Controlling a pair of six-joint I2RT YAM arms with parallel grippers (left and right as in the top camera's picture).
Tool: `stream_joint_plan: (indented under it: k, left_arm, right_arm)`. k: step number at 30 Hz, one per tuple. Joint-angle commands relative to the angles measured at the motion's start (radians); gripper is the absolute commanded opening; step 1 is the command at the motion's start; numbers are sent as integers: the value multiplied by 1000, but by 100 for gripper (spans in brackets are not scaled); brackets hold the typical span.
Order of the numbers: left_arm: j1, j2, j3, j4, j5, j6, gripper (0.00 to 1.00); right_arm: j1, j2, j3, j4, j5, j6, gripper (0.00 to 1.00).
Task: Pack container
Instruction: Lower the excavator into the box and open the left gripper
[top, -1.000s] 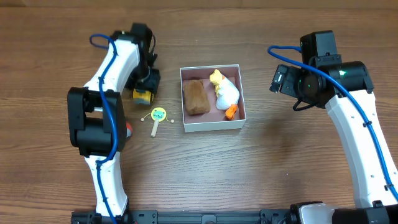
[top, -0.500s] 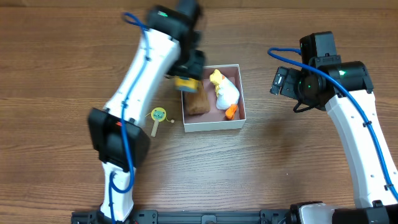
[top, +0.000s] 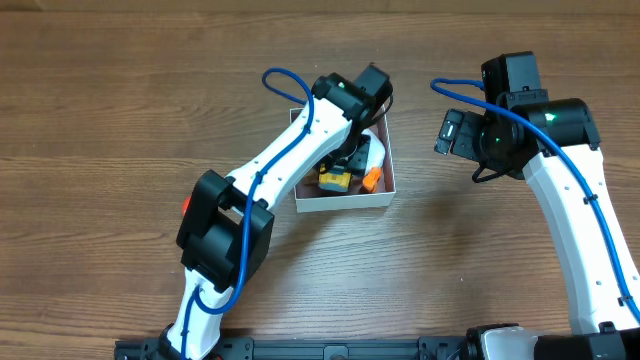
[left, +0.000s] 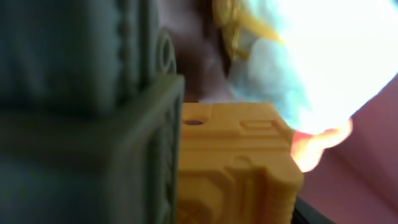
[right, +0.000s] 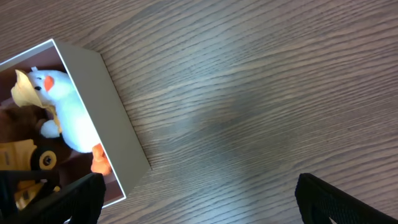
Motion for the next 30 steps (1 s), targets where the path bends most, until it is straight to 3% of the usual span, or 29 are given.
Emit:
stream_joint_plan:
  k: [1,7,13,15,21,25,26,29,30]
  left_arm:
    - [-3,-24,6,8,-47,189,23]
    - [-3,-24,9,-1,-44,594,4]
    - [-4,-24,9,-59,6,1009,4]
    - [-4,-24,9,-80,37,1109,4]
    - [-4,-24,9,-82,133,1224,4]
    - [-4,-24,10,-79,127,1232,26]
    - [-4,-24,11,-77,114,1212,42]
    - [-4,-24,36,-79,64,1126,56]
    - [-3,-24,50,-83,43,1098,65]
  right_arm:
    - [-3,-3,-2,3,19,-3,100]
    - [-3,-3,-2,3,19,-3,100]
    - [-3,-3,-2,4,19,-3,100]
    - [-3,-3,-2,4,19,-3,100]
    - [-3,-3,-2,7,19,-3,100]
    - [-3,-3,-2,8,19,-3,100]
    - [-3,-3,-2,8,19,-3,100]
    - [-3,-3,-2,8,19,-3,100]
    - [-3,-3,-2,8,19,-3,100]
